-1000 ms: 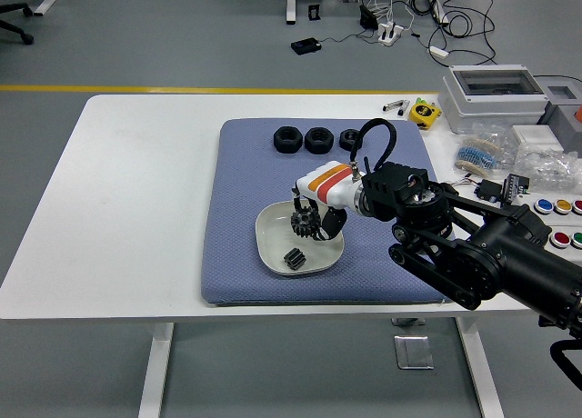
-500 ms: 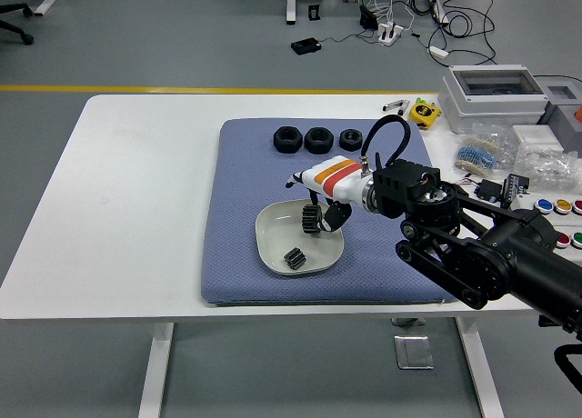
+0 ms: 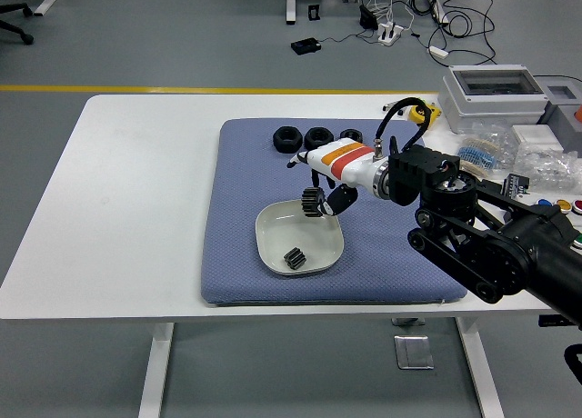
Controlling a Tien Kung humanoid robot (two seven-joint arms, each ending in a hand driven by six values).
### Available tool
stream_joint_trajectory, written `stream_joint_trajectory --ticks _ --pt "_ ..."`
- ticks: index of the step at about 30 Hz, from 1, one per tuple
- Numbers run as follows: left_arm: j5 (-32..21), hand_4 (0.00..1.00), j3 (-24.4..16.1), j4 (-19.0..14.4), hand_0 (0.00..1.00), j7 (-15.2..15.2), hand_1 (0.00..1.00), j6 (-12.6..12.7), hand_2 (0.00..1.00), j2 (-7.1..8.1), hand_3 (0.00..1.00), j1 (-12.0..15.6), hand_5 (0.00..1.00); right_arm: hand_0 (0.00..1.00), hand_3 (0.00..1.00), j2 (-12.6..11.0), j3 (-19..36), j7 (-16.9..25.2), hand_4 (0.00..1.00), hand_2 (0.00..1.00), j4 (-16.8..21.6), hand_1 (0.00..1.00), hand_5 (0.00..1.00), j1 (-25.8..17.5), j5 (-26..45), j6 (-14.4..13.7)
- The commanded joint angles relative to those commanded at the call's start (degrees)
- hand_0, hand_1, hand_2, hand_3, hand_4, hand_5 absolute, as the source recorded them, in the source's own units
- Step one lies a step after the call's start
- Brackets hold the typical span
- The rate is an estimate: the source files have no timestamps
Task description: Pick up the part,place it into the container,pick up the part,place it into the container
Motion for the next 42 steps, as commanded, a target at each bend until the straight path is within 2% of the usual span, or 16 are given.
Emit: stream_joint_trajectory --ticks 11,12,17,18,23,24,42 --pt "0.28 0.572 -0.2 0.0 0.694 0.19 0.562 0.04 0.661 0.1 0.566 -0.23 0.587 0.226 0.841 0.31 -1.36 0.0 0.482 0.487 2.21 0.36 0.034 -0.27 1.1 0.95" --pt "0.26 0.569 -0.16 -0.01 0.692 0.2 0.562 0.03 0.662 0.11 0.567 -0.27 0.584 0.315 0.868 0.33 -1.38 -0.06 0.615 0.572 2.22 0.435 0.071 -0.21 1.06 1.12" --pt "-0.26 0.569 0.12 -0.04 0.692 0.06 0.562 0.0 0.662 0.13 0.567 -0.29 0.584 0.315 0.868 0.27 -1.57 -0.58 0.615 0.572 2.67 0.435 0.071 -0.15 0.7 2.29" --pt "-0.26 0.569 0.13 -0.04 0.693 0.07 0.56 0.01 0.662 0.12 0.567 -0.31 0.585 0.472 0.956 0.33 -1.62 -0.61 0.87 0.759 2.73 0.594 0.184 -0.2 0.76 2.32" --pt "-0.14 0.569 0.05 -0.05 0.693 0.15 0.56 0.03 0.662 0.08 0.567 -0.38 0.585 0.472 0.956 0.57 -1.89 -0.55 0.87 0.759 2.74 0.594 0.184 -0.31 1.15 2.26" --pt "-0.15 0.57 0.05 -0.05 0.694 0.15 0.562 0.02 0.663 0.08 0.567 -0.38 0.586 0.575 0.993 0.57 -1.91 -0.61 0.885 0.839 2.74 0.658 0.194 -0.3 1.15 2.38" --pt "-1.05 0.571 0.52 -0.08 0.695 -0.06 0.564 -0.02 0.663 0.07 0.566 -0.69 0.587 0.586 0.996 0.37 -0.87 -0.63 0.878 0.839 2.59 0.662 0.199 0.01 1.12 1.89"
